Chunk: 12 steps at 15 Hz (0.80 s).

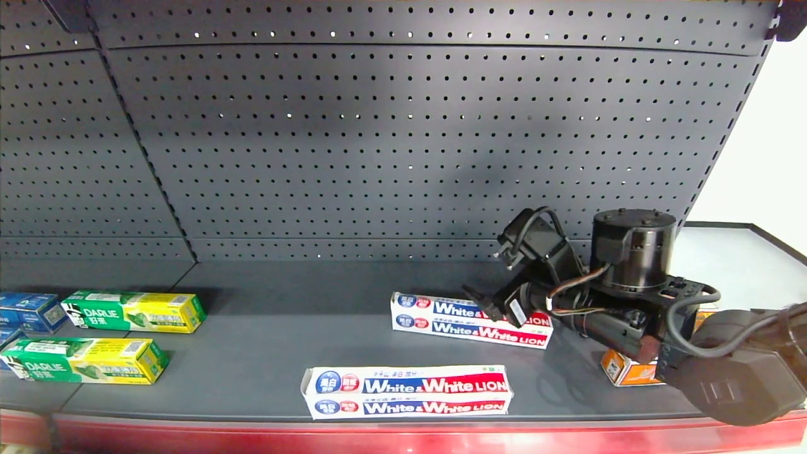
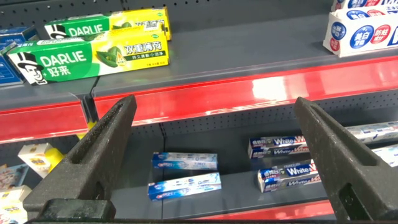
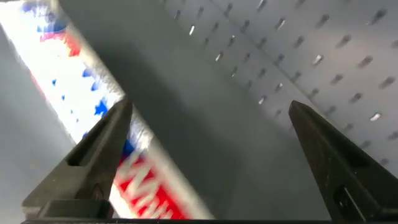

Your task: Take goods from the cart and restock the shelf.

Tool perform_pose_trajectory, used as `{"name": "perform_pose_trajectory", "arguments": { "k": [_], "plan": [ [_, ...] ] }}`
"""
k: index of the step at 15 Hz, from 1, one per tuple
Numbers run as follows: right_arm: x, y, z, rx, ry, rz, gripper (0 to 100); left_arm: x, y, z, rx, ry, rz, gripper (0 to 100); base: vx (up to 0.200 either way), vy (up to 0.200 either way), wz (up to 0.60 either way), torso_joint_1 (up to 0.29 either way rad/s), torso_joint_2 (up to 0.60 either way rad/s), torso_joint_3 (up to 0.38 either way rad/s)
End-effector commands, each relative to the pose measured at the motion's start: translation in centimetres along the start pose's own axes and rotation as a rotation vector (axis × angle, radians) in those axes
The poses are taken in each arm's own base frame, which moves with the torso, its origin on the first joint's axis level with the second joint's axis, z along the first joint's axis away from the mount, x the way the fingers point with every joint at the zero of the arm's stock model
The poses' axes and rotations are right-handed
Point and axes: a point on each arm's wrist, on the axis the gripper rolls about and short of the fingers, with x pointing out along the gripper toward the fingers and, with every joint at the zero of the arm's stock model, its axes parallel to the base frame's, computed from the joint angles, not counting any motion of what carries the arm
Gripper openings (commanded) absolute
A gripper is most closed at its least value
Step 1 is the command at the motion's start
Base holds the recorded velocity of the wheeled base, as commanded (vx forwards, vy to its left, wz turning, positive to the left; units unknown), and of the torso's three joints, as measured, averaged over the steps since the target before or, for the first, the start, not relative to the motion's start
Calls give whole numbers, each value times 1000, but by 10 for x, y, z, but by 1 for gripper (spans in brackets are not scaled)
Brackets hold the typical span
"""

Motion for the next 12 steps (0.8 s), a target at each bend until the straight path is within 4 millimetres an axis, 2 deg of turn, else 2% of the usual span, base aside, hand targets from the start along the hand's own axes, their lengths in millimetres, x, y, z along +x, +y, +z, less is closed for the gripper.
{"name": "perform_pose_trajectory", "arguments": {
  "k": [1,4,7,9,12],
  "plan": [
    [-9,-9,8,8,-29,-28,100,0,0,0,0,-1,1,100,0,0,0,0,0,0],
    [-28,-22,6,12,-23,-63,100,0,0,0,0,-1,1,100,0,0,0,0,0,0],
    [-58,-44,6,22,-8,-125,100,0,0,0,0,-1,1,100,0,0,0,0,0,0],
    [-73,-51,2,25,11,-144,100,0,0,0,0,-1,1,100,0,0,0,0,0,0],
    [-95,-56,7,25,43,-139,100,0,0,0,0,-1,1,100,0,0,0,0,0,0]
  ]
}}
